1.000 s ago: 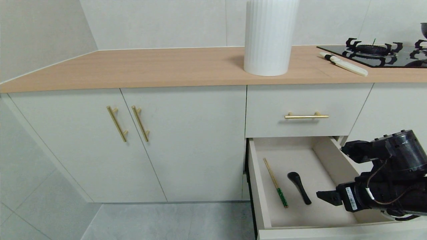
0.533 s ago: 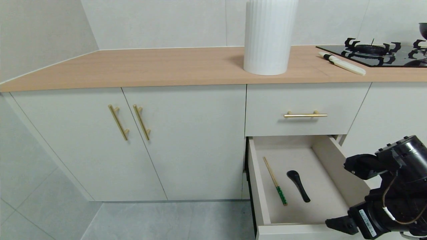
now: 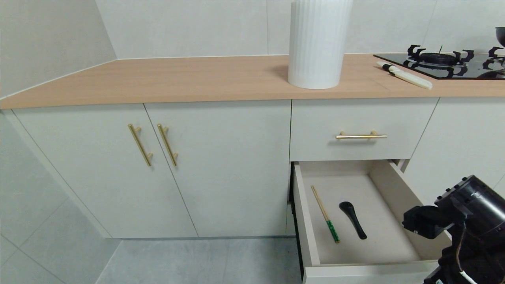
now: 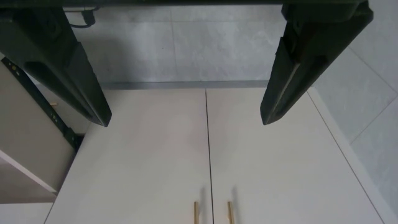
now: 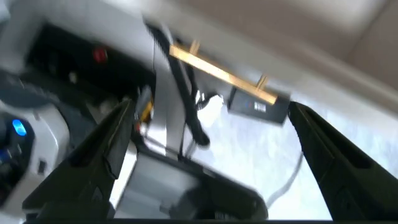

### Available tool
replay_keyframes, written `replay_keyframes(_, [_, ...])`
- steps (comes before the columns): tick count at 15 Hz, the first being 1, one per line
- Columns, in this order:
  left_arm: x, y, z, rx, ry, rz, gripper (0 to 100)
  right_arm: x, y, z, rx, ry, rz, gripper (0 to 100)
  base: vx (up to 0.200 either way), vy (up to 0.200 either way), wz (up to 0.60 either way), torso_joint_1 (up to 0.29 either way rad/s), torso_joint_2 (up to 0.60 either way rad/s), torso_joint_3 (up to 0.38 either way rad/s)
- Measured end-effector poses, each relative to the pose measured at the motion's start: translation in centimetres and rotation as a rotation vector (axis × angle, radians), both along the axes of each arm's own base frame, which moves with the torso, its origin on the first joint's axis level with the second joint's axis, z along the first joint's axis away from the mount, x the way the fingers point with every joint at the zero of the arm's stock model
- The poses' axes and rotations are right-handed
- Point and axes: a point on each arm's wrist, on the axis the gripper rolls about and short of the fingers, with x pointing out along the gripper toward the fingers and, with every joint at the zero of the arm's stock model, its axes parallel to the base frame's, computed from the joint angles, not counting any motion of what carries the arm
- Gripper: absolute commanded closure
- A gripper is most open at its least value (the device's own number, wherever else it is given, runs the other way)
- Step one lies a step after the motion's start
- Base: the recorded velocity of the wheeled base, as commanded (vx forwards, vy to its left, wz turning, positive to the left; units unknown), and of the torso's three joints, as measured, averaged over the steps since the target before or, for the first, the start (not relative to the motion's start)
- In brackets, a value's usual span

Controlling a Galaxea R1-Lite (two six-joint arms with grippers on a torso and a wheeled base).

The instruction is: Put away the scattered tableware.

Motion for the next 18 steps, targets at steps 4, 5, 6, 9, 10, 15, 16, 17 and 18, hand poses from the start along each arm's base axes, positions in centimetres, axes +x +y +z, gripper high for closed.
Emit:
replay_keyframes(4, [0.0, 0.0, 0.0, 0.0, 0.0, 0.0, 0, 0.4, 0.6, -1.1, -0.042, 0.061, 0.015, 0, 0.0, 0.0, 0.0, 0.0, 0.0, 0.0])
replay_keyframes(5, [0.0, 0.0, 0.0, 0.0, 0.0, 0.0, 0, 0.6, 0.7, -1.5, -0.053, 0.076, 0.015, 0, 0.0, 0.0, 0.0, 0.0, 0.0, 0.0])
replay_keyframes(6, [0.0, 0.0, 0.0, 0.0, 0.0, 0.0, 0, 0.7, 0.8, -1.9, -0.066, 0.095, 0.013, 0, 0.0, 0.0, 0.0, 0.0, 0.0, 0.0])
replay_keyframes(9, [0.0, 0.0, 0.0, 0.0, 0.0, 0.0, 0, 1.3, 1.2, -2.8, -0.091, 0.13, 0.007, 0, 0.0, 0.0, 0.0, 0.0, 0.0, 0.0])
replay_keyframes(10, [0.0, 0.0, 0.0, 0.0, 0.0, 0.0, 0, 1.5, 1.3, -3.0, -0.096, 0.132, 0.002, 0, 0.0, 0.0, 0.0, 0.0, 0.0, 0.0])
replay_keyframes(15, [0.0, 0.0, 0.0, 0.0, 0.0, 0.0, 0, 2.1, 1.4, -3.9, -0.158, 0.139, -0.032, 0, 0.0, 0.0, 0.0, 0.0, 0.0, 0.0])
replay_keyframes(16, [0.0, 0.0, 0.0, 0.0, 0.0, 0.0, 0, 2.3, 1.6, -4.0, -0.15, 0.13, -0.042, 0, 0.0, 0.0, 0.0, 0.0, 0.0, 0.0])
replay_keyframes(17, [0.0, 0.0, 0.0, 0.0, 0.0, 0.0, 0, 2.5, 1.6, -4.0, -0.142, 0.12, -0.056, 0, 0.0, 0.0, 0.0, 0.0, 0.0, 0.0])
replay_keyframes(18, [0.0, 0.0, 0.0, 0.0, 0.0, 0.0, 0, 2.6, 1.7, -4.1, -0.142, 0.114, -0.071, 0, 0.0, 0.0, 0.0, 0.0, 0.0, 0.0])
